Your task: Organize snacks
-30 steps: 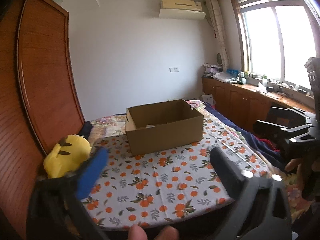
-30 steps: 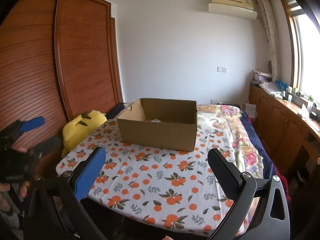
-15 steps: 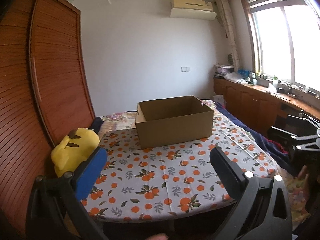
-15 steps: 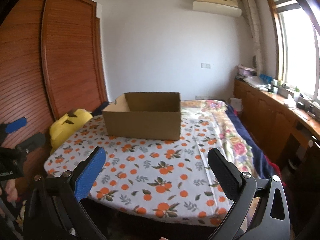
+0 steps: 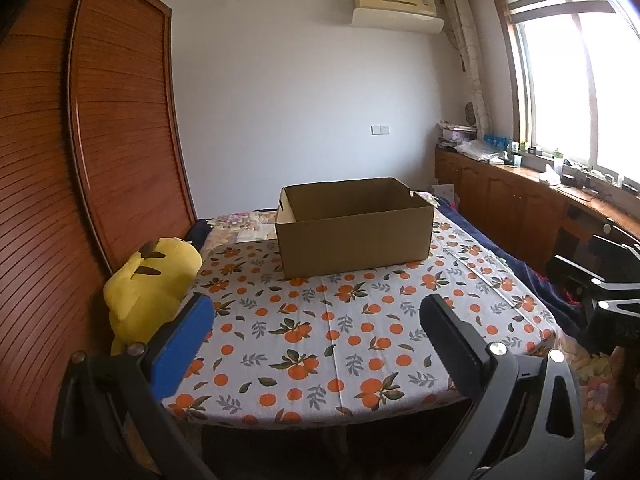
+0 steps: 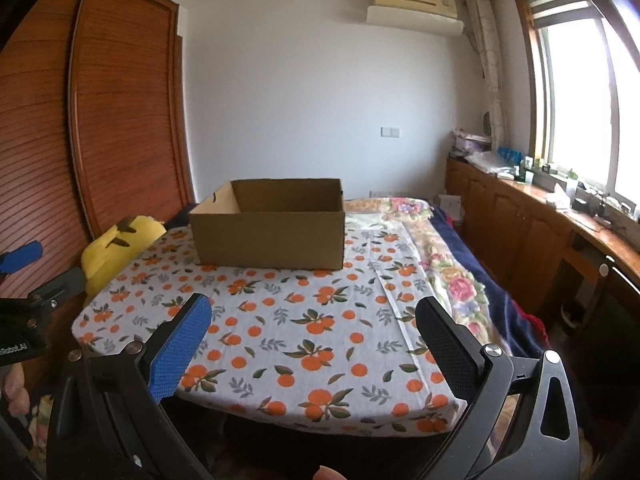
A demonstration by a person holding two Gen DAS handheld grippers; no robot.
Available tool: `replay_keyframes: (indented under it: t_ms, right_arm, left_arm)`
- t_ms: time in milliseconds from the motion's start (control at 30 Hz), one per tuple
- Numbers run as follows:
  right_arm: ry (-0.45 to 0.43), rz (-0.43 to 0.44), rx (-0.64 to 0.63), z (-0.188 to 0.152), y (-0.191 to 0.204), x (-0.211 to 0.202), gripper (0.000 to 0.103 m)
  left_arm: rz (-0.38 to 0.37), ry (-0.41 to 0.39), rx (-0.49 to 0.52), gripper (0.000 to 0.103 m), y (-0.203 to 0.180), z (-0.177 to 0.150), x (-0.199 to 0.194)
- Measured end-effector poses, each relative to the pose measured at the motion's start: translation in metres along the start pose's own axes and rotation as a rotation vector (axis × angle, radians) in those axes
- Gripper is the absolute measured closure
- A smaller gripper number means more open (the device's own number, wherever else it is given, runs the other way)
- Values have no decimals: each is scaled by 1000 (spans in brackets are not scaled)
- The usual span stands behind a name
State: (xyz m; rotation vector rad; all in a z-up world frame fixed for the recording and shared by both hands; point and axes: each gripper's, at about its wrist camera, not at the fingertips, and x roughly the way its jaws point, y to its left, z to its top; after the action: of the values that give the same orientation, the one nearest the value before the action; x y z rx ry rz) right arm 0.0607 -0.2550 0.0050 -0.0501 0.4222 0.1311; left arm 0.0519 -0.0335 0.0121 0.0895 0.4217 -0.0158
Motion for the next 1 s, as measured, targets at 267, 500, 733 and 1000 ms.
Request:
replay_keyframes:
  t_ms: [267, 500, 733, 1000]
  right_arm:
    - [-3, -14, 8, 0, -2, -1, 0]
    - [-1, -21, 10, 0, -3, 1, 0]
    - [-4, -25, 8, 0, -3, 0, 0]
    - [-4, -29, 9, 0, -3, 1, 0]
  left_arm:
    - [12, 0, -2, 0, 4, -2, -2]
    - [20, -3, -2, 0, 7, -3, -2]
    - [25, -6, -3, 0, 8, -3, -4]
    - [26, -8, -3, 0, 9, -3, -4]
